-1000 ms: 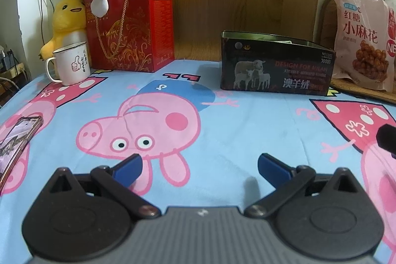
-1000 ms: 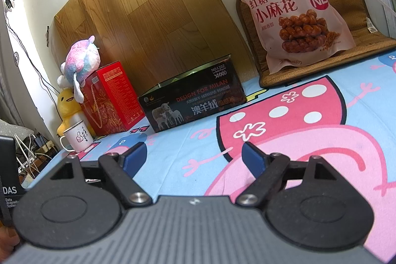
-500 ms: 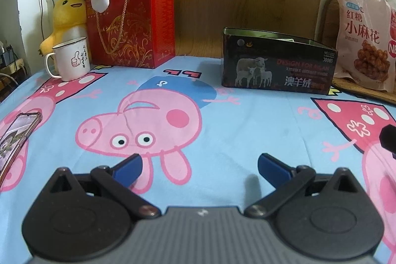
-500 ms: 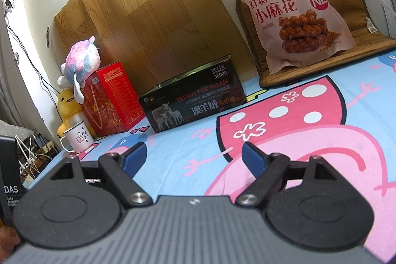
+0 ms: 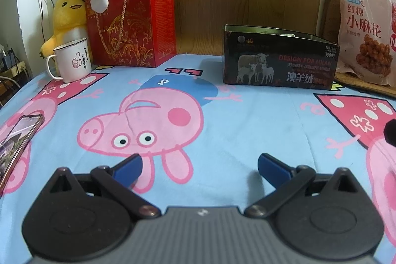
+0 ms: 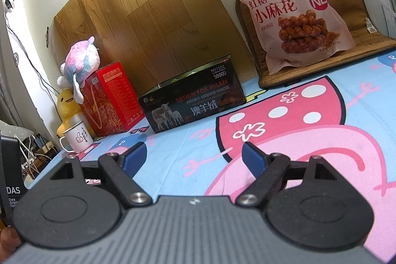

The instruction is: Organize snacks

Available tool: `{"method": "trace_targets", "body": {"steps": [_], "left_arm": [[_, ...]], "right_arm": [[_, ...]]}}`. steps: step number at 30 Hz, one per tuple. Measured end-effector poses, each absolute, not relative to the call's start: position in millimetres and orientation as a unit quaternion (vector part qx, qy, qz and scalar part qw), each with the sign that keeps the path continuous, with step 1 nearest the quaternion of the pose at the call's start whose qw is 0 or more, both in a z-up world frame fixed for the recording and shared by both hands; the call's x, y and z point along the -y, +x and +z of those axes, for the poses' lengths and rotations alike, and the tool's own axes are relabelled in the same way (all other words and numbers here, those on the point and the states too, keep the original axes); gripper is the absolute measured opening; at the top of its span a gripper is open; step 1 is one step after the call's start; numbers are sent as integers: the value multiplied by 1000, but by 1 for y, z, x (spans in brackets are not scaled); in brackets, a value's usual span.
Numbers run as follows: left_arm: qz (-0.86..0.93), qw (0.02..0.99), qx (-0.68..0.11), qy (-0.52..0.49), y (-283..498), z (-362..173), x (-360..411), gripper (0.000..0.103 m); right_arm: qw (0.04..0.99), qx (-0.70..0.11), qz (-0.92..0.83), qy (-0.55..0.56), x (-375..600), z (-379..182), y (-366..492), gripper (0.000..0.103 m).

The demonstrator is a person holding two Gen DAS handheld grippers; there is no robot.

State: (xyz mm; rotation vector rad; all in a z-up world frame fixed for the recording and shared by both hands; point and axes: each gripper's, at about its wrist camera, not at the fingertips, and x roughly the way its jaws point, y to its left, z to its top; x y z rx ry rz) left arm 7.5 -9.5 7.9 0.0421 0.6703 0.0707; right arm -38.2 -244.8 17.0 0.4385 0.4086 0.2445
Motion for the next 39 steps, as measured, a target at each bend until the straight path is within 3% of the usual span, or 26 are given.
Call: {"method": "trace_targets", "body": {"steps": [39], "left_arm": [[52, 941, -326, 70, 8, 6, 22, 103]], "right_arm": [[948, -200, 118, 216, 243, 17, -40, 86]]}}
